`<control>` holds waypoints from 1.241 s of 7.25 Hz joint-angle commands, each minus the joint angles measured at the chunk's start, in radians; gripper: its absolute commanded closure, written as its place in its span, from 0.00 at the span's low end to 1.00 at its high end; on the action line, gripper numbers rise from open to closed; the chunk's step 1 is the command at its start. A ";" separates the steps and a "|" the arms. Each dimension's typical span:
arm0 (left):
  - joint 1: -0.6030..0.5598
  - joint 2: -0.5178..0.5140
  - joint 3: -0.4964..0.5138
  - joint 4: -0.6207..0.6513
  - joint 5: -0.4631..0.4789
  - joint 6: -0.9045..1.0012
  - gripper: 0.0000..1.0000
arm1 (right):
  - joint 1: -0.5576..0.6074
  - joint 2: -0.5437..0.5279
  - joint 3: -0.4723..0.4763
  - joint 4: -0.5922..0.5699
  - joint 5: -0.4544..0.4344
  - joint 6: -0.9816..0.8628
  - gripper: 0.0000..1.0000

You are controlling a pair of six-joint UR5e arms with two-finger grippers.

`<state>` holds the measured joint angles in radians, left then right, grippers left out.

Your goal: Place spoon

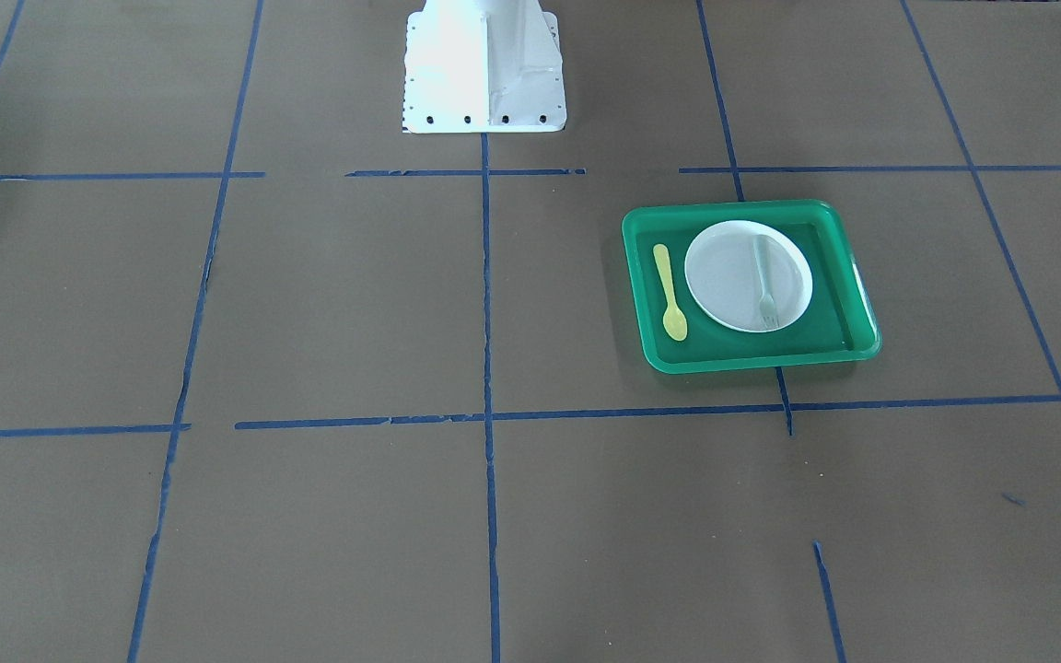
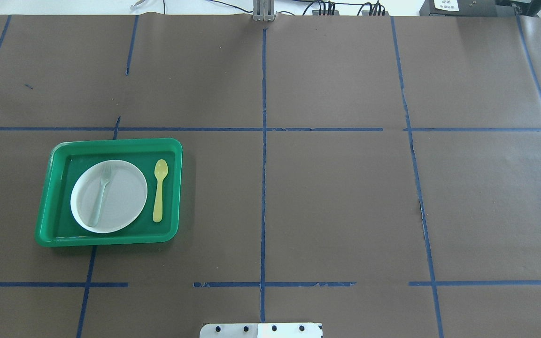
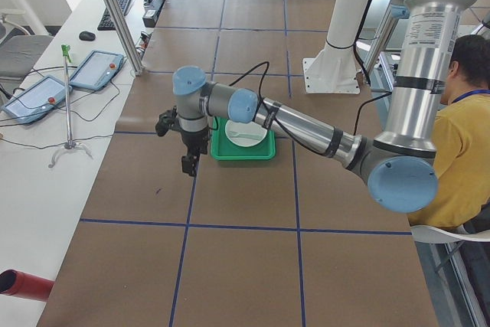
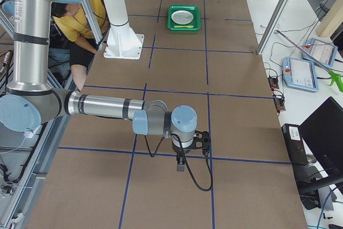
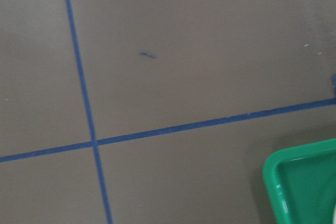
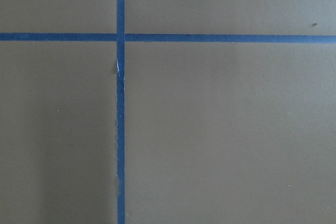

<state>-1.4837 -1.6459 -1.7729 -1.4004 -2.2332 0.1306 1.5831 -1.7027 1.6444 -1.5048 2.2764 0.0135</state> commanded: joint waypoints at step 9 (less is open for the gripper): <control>-0.155 0.166 0.053 -0.029 -0.031 0.162 0.00 | 0.000 0.000 0.000 0.000 0.000 0.000 0.00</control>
<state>-1.6382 -1.4816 -1.7186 -1.4265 -2.2636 0.2905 1.5831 -1.7027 1.6444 -1.5048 2.2764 0.0138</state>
